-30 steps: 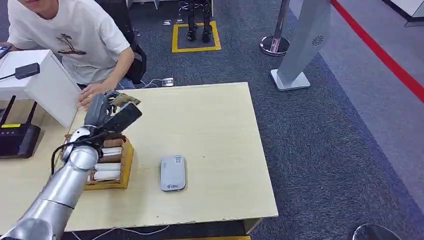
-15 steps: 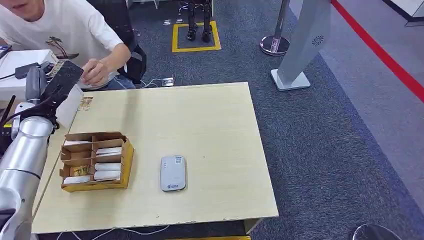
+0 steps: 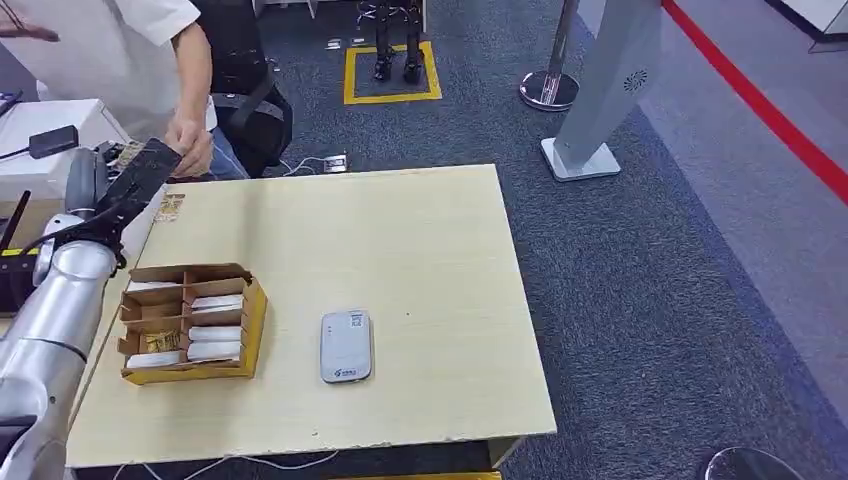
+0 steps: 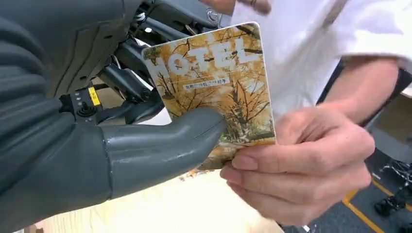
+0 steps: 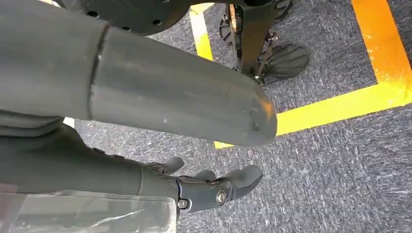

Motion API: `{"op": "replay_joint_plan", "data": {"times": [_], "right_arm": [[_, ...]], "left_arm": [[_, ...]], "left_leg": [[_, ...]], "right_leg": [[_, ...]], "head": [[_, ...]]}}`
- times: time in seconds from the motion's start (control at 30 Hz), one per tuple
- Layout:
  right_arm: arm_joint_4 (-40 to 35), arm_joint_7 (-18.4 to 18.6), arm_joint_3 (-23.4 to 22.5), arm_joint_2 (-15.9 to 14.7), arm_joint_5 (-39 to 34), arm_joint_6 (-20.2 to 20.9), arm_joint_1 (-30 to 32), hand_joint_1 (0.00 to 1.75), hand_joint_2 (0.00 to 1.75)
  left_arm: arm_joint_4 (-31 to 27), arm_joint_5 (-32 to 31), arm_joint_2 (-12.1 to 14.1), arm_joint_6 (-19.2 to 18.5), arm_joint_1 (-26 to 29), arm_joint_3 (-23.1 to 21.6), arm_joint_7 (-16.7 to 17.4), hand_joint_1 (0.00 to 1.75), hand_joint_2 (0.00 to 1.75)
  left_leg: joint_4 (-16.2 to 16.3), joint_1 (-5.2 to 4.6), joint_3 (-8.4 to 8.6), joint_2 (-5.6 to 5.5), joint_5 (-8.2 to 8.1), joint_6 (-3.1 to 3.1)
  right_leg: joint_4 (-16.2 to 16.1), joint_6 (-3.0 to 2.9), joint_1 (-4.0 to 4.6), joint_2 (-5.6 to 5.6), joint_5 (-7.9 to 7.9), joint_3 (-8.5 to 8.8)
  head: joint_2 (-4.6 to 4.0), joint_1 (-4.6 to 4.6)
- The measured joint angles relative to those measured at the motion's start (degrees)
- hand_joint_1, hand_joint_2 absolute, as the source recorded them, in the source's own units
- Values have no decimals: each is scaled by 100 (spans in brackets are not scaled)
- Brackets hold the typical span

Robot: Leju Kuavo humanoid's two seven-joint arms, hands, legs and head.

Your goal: Pass the card to the sensor for recognition and then transmit it.

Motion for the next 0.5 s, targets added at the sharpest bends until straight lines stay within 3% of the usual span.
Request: {"op": "replay_joint_plan", "data": {"times": [0.03,0.07,0.1,0.17,0.2,0.5], "right_arm": [[0,-2,11,-2,-4,7,1,0,0],[0,-2,24,0,-4,9,2,0,0],[0,-2,39,0,-4,15,3,0,0],[0,-2,57,0,-7,37,4,0,0],[0,-2,66,0,-7,44,4,0,0],[0,-4,103,4,-7,59,22,0,0]], "left_arm": [[0,17,-4,-26,10,0,0,175,175],[0,44,-7,-59,20,0,-2,79,175],[0,66,-11,-83,29,0,-9,9,175],[0,103,-13,-122,59,0,-20,0,175],[-4,114,-15,-127,74,0,-26,0,0],[-159,135,-11,-271,102,0,-66,0,0]], "left_leg": [[0,0,0,1,0,0],[0,0,0,1,0,0],[0,0,0,1,0,0],[0,0,0,1,0,0],[0,0,0,1,0,0],[0,0,-1,0,0,0]], "right_leg": [[0,0,0,0,0,0],[0,0,0,0,0,0],[0,0,0,0,0,0],[0,0,0,0,0,0],[0,0,0,0,0,0],[0,0,0,-1,0,0]], "head": [[0,0],[0,0],[0,-2],[0,0],[0,0],[0,0]]}}
